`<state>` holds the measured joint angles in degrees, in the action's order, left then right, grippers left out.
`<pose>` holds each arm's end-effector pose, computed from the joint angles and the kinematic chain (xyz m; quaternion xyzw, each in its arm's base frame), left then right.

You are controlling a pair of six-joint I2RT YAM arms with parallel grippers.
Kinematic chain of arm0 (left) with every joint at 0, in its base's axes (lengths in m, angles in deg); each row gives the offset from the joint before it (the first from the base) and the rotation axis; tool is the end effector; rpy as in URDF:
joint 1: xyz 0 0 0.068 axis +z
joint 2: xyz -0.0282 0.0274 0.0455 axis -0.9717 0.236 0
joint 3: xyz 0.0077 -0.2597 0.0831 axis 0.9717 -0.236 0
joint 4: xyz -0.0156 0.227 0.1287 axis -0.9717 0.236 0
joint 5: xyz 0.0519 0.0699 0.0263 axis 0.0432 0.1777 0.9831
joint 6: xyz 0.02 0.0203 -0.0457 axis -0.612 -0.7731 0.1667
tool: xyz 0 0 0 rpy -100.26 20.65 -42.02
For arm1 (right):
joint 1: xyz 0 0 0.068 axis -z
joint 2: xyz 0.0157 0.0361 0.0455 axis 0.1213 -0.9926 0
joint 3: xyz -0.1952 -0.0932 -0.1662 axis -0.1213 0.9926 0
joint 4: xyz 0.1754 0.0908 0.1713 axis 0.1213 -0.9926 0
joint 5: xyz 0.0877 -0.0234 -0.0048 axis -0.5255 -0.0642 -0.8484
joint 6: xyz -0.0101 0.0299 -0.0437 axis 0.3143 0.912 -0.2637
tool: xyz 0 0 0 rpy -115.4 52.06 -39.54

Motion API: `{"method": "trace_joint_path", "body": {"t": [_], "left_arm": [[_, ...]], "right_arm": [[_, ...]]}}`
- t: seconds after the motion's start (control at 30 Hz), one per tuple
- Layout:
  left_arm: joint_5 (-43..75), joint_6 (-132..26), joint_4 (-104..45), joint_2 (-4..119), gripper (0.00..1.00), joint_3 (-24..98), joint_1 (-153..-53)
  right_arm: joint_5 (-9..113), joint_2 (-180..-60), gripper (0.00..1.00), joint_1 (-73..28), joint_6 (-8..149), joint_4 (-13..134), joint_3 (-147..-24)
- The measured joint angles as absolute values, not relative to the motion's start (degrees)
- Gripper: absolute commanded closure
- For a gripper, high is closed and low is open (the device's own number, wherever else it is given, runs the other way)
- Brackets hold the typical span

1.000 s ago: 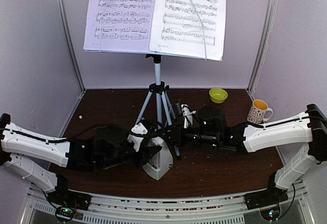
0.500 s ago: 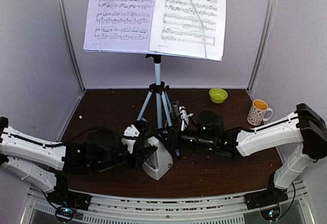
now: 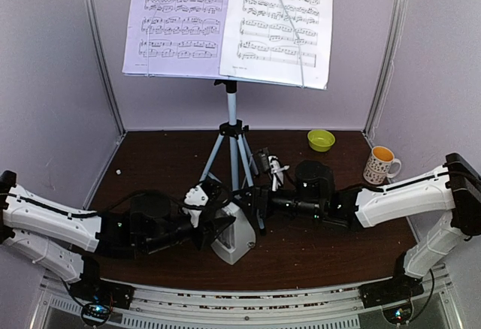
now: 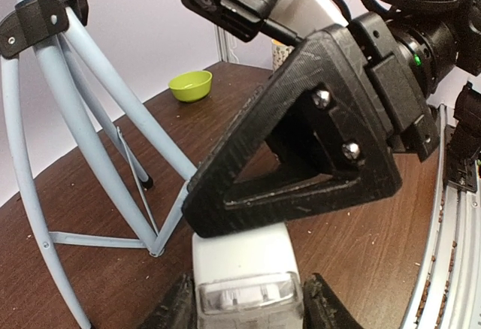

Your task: Set up the instrument practice props

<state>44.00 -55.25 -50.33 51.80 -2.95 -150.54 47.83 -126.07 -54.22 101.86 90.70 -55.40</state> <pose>0.0835 -0.2512 0.2312 0.3309 0.7156 -0.2991 0.5376 0.1550 0.2979 0.2367 -0.2194 0.7435 0.5316 0.3412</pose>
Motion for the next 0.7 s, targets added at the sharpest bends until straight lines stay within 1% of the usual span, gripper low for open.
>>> {"method": "trace_joint_path", "body": {"t": [0.2, 0.3, 0.5, 0.6, 0.7], "left_arm": [[43.8, -55.8, -51.3, 53.6, 0.73, -1.9, -150.6], [43.8, -55.8, -51.6, 54.0, 0.73, -1.7, -150.6], [44.0, -55.8, -51.4, 53.9, 0.71, -1.7, -150.6], [44.7, -55.7, -51.3, 53.5, 0.71, -2.0, -150.6], [45.0, -55.4, -51.4, 52.3, 0.70, -3.0, -150.6]], "right_arm": [[45.9, -124.7, 0.41, -54.1, 103.3, 87.5, -55.4], [44.6, -124.6, 0.43, -54.1, 104.5, 87.2, -55.4], [43.0, -125.4, 0.49, -54.1, 106.9, 88.4, -55.3], [42.7, -126.7, 0.54, -54.0, 107.5, 91.4, -54.9], [42.3, -128.4, 0.57, -54.0, 107.1, 94.2, -54.8]]}}
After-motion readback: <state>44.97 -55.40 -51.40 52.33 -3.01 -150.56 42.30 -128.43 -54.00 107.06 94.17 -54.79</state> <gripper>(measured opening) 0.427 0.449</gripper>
